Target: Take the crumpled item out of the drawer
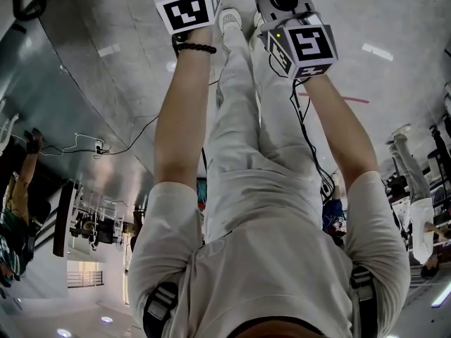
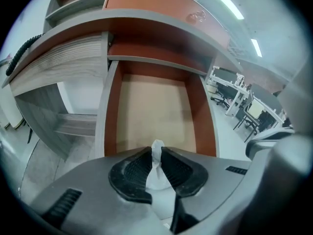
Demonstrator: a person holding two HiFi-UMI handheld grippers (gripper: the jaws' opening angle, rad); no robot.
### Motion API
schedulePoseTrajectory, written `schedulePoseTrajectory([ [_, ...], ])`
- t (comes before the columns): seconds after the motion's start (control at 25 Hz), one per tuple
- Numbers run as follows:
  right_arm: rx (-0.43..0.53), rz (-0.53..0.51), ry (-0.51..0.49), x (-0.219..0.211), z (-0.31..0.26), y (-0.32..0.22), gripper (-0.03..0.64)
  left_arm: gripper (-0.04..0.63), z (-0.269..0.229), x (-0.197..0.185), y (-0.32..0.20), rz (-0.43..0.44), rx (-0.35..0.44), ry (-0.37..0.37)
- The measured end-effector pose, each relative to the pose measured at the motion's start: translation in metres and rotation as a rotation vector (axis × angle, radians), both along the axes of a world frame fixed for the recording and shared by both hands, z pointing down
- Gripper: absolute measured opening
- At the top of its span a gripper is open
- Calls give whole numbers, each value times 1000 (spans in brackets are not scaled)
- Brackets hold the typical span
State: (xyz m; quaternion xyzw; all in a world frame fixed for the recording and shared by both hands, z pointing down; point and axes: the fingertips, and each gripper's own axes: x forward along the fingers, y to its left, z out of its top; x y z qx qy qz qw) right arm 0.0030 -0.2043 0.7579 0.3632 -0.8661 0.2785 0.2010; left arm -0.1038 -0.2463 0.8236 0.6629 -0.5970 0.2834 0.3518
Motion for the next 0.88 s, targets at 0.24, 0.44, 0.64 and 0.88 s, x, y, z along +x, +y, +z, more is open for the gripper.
schedulePoseTrajectory([
  [0.24, 5, 0, 1, 0, -3, 1, 2, 40, -4, -2, 2, 2, 35, 10],
  [0.44, 11, 12, 2, 4, -7, 1, 1, 35, -8, 1, 7, 8, 72, 29],
  [0.64, 26, 28, 6, 10, -19, -2, 2, 33, -24, 2, 11, 28, 92, 19],
  [0.88, 49, 36, 12, 1, -43, -5, 2, 32, -54, -8, 18, 35, 125, 22],
])
